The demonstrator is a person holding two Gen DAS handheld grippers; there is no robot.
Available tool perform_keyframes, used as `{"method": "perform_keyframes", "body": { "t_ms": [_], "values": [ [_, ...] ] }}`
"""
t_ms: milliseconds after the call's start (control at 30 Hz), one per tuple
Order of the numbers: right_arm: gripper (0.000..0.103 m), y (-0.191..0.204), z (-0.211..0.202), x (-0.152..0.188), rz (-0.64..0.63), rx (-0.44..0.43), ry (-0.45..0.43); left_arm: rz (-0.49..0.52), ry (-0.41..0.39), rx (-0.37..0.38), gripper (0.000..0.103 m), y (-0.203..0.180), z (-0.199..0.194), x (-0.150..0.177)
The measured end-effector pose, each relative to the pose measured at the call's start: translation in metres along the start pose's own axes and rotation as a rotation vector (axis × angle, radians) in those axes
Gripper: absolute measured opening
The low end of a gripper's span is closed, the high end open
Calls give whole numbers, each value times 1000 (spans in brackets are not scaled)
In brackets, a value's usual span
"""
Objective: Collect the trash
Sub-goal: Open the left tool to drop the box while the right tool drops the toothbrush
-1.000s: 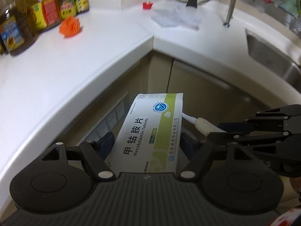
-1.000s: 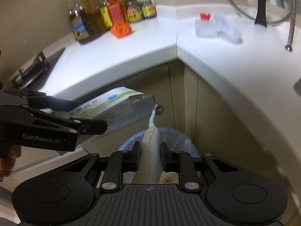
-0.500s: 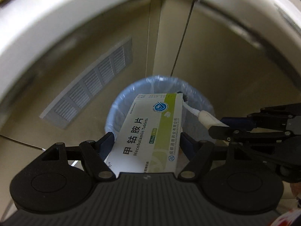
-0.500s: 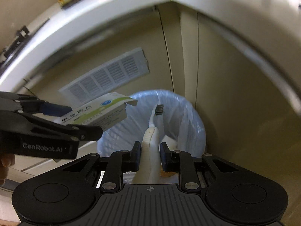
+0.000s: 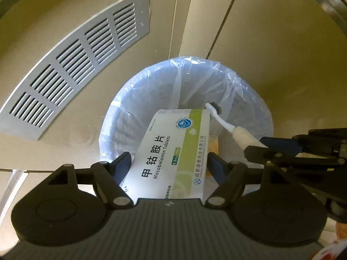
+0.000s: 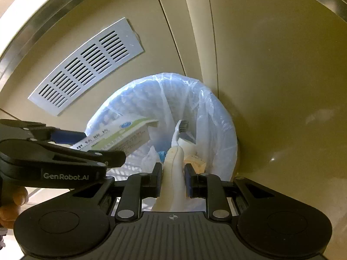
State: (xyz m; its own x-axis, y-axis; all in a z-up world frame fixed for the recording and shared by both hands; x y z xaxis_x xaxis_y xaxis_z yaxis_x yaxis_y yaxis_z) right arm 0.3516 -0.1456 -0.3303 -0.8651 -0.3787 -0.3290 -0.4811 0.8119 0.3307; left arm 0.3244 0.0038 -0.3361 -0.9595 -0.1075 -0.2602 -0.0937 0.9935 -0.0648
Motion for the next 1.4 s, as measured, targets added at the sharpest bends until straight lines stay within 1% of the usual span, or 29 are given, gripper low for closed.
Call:
{"method": "perform_keyframes", "body": {
  "t_ms": [200, 333, 367, 400, 500, 833, 1000, 1233, 1300, 1367, 1400],
  "values": [
    [22, -3, -3, 2, 8, 0, -2, 0, 13, -9, 75, -3, 12, -1],
    [22, -4, -2, 2, 14, 0, -7, -3, 6, -1, 75, -4, 17, -3],
    [22, -3, -1, 2, 17, 1, -10, -5, 3, 1, 76, -5, 18, -4],
    [22, -3, -2, 2, 19, 0, -12, -8, 1, 2, 79, -5, 18, -4],
    [22, -4, -3, 3, 24, 0, -18, -12, -12, 9, 81, -6, 17, -6],
    [22, -2, -1, 3, 34, -13, -21, -14, -40, 2, 81, -4, 5, -6],
    [22, 3, 2, 0, 43, -22, -24, -42, -56, 11, 81, 1, -3, -4],
    [23, 6, 7, -4, 79, -79, -61, -79, -79, 13, 81, 8, -15, -2],
    [25, 8, 7, -5, 71, -83, -65, -91, -86, 16, 81, 10, -19, -1],
    [40, 10, 8, -6, 63, -80, -65, -96, -90, 17, 81, 11, -22, 0],
    [41, 10, 7, -6, 60, -80, -68, -96, -91, 17, 81, 11, -23, 0]
  ]
}}
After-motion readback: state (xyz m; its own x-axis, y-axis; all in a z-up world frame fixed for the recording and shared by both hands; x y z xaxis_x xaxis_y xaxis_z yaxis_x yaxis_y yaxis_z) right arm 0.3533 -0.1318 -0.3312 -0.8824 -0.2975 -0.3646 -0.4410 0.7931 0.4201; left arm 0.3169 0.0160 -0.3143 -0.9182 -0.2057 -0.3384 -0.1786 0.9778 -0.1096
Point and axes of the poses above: each gripper's, at about its wrist camera, not at the fingertips, and z roughly the way its jaws point, y to its left, x to its underside, the point moved 4 cm from there along z, roughly the way its jaws point, and after that the axes turned 1 degree about -z, right-handed, at the moved point
